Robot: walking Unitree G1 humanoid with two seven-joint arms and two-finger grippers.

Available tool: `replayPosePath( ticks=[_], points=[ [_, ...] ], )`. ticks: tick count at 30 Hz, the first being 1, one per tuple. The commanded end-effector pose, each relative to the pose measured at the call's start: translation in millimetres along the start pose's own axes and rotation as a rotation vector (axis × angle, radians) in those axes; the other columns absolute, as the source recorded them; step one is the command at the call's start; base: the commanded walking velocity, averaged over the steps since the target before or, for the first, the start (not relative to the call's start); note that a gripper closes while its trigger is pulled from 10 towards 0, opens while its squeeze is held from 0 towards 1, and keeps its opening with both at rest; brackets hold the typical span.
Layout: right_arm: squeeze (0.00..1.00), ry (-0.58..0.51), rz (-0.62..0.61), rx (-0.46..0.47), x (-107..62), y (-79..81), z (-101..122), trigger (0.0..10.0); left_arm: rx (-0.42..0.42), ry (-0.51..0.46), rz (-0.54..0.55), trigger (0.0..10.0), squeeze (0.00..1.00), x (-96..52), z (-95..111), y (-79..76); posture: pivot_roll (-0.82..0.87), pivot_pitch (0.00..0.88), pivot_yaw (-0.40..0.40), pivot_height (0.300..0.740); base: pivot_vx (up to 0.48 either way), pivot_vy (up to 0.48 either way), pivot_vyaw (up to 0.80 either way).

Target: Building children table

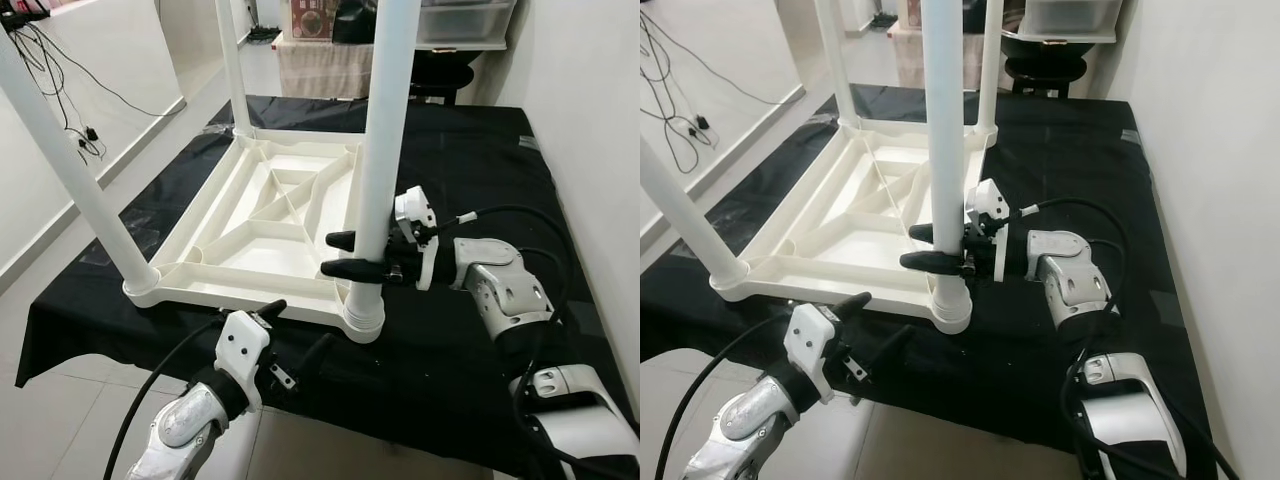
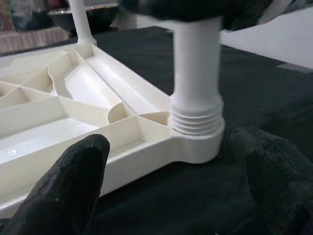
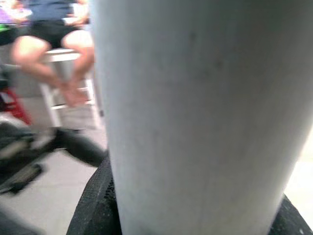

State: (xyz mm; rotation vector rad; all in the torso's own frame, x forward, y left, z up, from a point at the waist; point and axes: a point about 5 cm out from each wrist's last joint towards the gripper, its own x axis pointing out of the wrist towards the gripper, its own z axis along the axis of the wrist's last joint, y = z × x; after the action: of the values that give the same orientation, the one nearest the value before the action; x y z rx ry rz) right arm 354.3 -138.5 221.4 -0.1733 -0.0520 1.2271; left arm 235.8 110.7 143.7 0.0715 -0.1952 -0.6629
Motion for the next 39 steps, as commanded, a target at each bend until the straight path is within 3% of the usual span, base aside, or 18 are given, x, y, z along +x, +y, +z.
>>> replayPosePath(
  ticks=[1,2,3,4,5,6,8,12,15,16,19,20,21,28,29,36,37,39],
  points=[
    [0.0,0.07,-0.141,0.02,0.6,0.9,-18.0,0.0,0.01,0.008,-0.001,10.0,0.0,-4.3,1.0,-2.6,0.03,0.145,-0.009,0.74,0.0,0.0,0.0],
    [0.0,0.091,-0.221,0.037,1.0,4.6,-25.7,0.0,0.001,0.011,0.001,10.0,0.0,-6.7,1.2,-3.6,0.03,0.148,-0.014,0.74,0.0,0.0,0.0],
    [0.0,0.162,-0.712,0.087,0.1,21.2,-50.4,0.0,-0.029,0.016,0.025,10.0,0.0,-15.5,1.2,-4.5,0.01,0.156,0.003,0.74,0.0,0.0,0.0],
    [0.0,0.162,-0.712,0.087,0.1,21.2,-50.4,0.0,-0.029,0.016,0.025,10.0,0.0,-15.5,1.2,-4.5,0.01,0.156,0.003,0.74,0.0,0.0,0.0],
    [0.0,0.186,-0.867,0.102,-4.8,26.9,-55.6,0.0,-0.036,0.017,0.035,10.0,0.0,-17.7,1.3,-4.1,0.01,0.156,0.003,0.74,0.0,0.0,0.0],
    [0.0,0.186,-0.867,0.102,-4.8,26.9,-55.6,0.0,-0.036,0.017,0.035,10.0,0.0,-17.7,1.3,-4.1,0.01,0.156,0.003,0.74,0.0,0.0,0.0],
    [0.0,0.242,-0.804,0.077,7.6,62.4,-64.3,0.0,-0.034,0.005,0.053,10.0,0.0,-14.2,-0.5,0.8,0.01,0.147,0.013,0.74,0.0,0.0,0.0],
    [0.0,0.258,-0.738,0.028,14.9,71.7,-62.8,0.0,-0.036,-0.004,0.058,10.0,0.0,-8.8,-2.6,5.4,0.0,0.138,0.024,0.74,0.0,0.0,0.0],
    [0.0,0.259,-0.732,0.064,12.8,60.2,-65.3,0.0,-0.056,-0.012,0.027,10.0,0.0,-2.1,-3.3,6.3,0.01,0.136,0.005,0.74,0.0,0.0,0.0],
    [0.0,0.255,-0.709,0.076,15.0,60.7,-65.8,10.0,-0.069,-0.015,0.025,10.0,0.0,-2.2,-3.7,6.5,0.01,0.135,0.009,0.74,0.0,0.0,0.0],
    [0.0,0.241,-0.682,0.093,18.6,63.0,-63.4,10.0,-0.086,-0.016,0.035,10.0,0.0,-3.2,-4.1,7.4,0.01,0.132,0.013,0.74,0.0,0.0,0.0],
    [0.72,0.222,-0.673,0.098,20.1,63.2,-60.1,10.0,-0.09,-0.017,0.042,10.0,0.0,-3.6,-4.1,8.1,0.01,0.131,0.014,0.74,0.0,0.0,0.0],
    [1.0,0.183,-0.638,0.091,22.5,61.2,-54.3,10.0,-0.092,-0.017,0.049,10.0,0.0,-3.6,-4.1,8.3,0.01,0.129,0.015,0.74,0.0,0.0,0.0],
    [1.0,0.007,-0.481,0.07,29.2,59.5,-25.9,10.0,-0.094,-0.018,0.058,10.0,0.0,-3.2,-4.8,8.6,0.02,0.122,0.016,0.74,0.0,0.0,0.0],
    [0.0,-0.017,-0.4,0.046,29.8,59.6,-20.6,10.0,-0.093,-0.017,0.058,10.0,0.0,-2.3,-5.4,8.5,0.03,0.115,0.01,0.74,0.0,0.0,0.0],
    [0.0,-0.04,-0.142,-0.008,28.1,49.4,-15.1,10.0,-0.09,-0.015,0.05,10.0,0.0,0.8,-7.7,6.3,0.03,0.105,0.003,0.74,0.0,0.0,0.0],
    [0.0,-0.034,-0.122,-0.014,27.4,45.0,-15.3,8.3,-0.091,-0.015,0.047,10.0,0.0,1.5,-7.9,5.3,0.04,0.104,-0.003,0.74,0.0,0.0,0.0],
    [0.0,-0.034,-0.122,-0.014,27.4,45.0,-15.3,8.3,-0.091,-0.015,0.047,10.0,0.0,1.5,-7.9,5.3,0.04,0.104,-0.003,0.74,0.0,0.0,0.0]
  ],
)
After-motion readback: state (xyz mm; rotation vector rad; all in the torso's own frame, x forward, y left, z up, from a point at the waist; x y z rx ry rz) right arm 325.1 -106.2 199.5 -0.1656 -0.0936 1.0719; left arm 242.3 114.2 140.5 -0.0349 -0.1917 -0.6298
